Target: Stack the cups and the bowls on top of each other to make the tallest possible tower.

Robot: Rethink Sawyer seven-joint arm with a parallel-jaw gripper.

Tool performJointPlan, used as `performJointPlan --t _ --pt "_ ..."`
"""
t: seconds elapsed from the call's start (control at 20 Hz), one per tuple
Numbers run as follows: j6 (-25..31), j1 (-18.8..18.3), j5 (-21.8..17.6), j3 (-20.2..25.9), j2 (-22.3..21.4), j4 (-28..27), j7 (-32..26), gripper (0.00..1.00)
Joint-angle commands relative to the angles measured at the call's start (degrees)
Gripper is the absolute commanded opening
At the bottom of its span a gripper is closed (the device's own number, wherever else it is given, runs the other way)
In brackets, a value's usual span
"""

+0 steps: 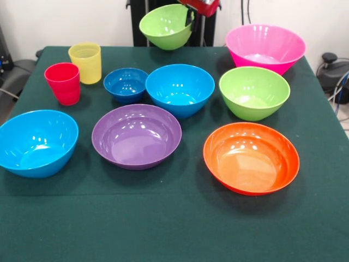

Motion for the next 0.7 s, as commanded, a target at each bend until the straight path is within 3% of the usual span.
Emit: performJointPlan --t 0.05,0.7 --pt "0.95 -1.19 -5.19 7.21 1.01 -1.19 -1.46 0.0" --pt "4.72 -2.6 -9.01 7.51 -2.44 -2.24 -1.74 0.0"
